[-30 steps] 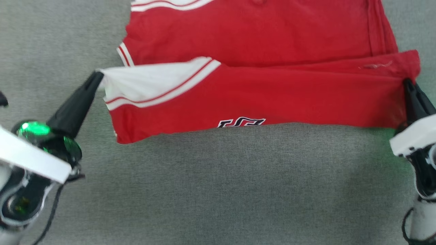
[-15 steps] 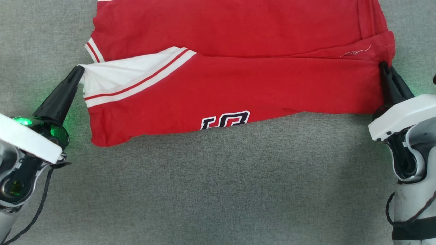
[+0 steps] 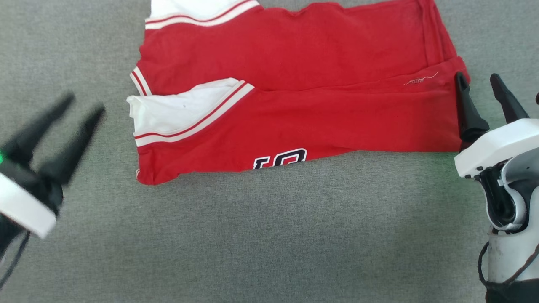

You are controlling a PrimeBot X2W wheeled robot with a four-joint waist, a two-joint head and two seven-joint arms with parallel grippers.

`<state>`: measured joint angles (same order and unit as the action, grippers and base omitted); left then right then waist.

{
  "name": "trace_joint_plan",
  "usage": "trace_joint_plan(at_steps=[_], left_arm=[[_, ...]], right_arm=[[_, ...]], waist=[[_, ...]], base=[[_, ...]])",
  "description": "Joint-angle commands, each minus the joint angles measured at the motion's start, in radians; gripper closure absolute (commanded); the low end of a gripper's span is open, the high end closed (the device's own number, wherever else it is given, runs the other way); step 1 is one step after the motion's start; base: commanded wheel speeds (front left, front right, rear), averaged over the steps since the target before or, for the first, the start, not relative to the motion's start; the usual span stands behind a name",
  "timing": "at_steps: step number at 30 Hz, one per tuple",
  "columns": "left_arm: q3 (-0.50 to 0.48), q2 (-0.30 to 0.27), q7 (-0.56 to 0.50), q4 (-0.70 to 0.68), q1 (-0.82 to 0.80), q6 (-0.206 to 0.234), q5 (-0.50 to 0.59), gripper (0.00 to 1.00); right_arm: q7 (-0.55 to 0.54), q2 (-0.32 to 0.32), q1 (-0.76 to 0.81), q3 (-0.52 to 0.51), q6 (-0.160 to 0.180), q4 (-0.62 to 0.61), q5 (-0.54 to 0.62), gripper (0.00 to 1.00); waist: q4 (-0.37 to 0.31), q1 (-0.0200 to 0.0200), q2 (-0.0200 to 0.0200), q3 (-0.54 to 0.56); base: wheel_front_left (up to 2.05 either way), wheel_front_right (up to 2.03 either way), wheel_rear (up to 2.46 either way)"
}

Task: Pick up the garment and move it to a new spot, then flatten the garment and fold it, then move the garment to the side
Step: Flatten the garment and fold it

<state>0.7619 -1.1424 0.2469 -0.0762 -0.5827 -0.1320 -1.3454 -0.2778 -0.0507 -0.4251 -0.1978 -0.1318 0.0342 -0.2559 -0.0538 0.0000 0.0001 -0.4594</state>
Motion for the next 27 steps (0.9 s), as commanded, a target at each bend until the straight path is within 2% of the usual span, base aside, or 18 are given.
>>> trace_joint_plan(at_steps=[1, 3, 7, 11, 18, 23, 26, 27], left_arm=[[0.054, -0.039, -0.044, -0.021, 0.018, 0.003, 0.038, 0.0], [0.108, -0.065, -0.094, -0.053, 0.013, 0.003, 0.055, 0.0], [0.185, -0.075, -0.172, -0.075, -0.015, 0.003, 0.035, 0.0], [0.232, -0.039, -0.205, -0.045, -0.036, 0.003, 0.009, 0.0], [0.303, 0.025, -0.278, 0.13, -0.105, 0.003, -0.044, 0.0], [0.388, 0.042, -0.427, 0.229, -0.123, 0.005, -0.084, 0.0], [0.429, 0.056, -0.514, 0.208, -0.125, 0.005, -0.147, 0.0], [0.431, 0.061, -0.537, 0.189, -0.127, 0.003, -0.171, 0.34]], right_arm=[[-0.011, 0.0, 0.014, 0.005, 0.002, -0.012, -0.007, 0.0], [-0.015, 0.0, 0.021, 0.008, 0.002, -0.019, -0.011, 0.0], [-0.009, 0.0, 0.032, 0.009, 0.002, -0.022, -0.027, 0.0], [-0.004, 0.0, 0.045, 0.016, 0.002, -0.021, -0.029, 0.0], [0.007, 0.0, 0.063, 0.014, 0.002, -0.041, -0.043, 0.0], [0.014, 0.0, 0.078, 0.023, 0.001, -0.055, -0.053, 0.0], [0.013, 0.0, 0.09, 0.029, 0.001, -0.061, -0.058, 0.0], [0.007, 0.0, 0.093, 0.033, 0.001, -0.064, -0.058, 0.0]], waist=[[-0.002, 0.0, -0.0001, 0.023], [-0.007, 0.0, -0.0001, 0.032], [-0.02, 0.0, -0.0001, 0.04], [-0.035, 0.0, -0.0001, 0.041], [-0.085, 0.0, -0.0001, 0.03], [-0.121, 0.0, -0.0001, 0.018], [-0.135, 0.0, -0.0001, 0.014], [-0.137, 0.0, -0.0001, 0.012]], base=[[0.0, 0.0, 0.0], [0.0, 0.0, 0.0], [0.0, 0.0, 0.0], [0.0, 0.0, 0.0], [0.0, 0.0, 0.0], [0.0, 0.0, 0.0], [0.0, 0.0, 0.0], [0.0, 0.0, 0.0]])
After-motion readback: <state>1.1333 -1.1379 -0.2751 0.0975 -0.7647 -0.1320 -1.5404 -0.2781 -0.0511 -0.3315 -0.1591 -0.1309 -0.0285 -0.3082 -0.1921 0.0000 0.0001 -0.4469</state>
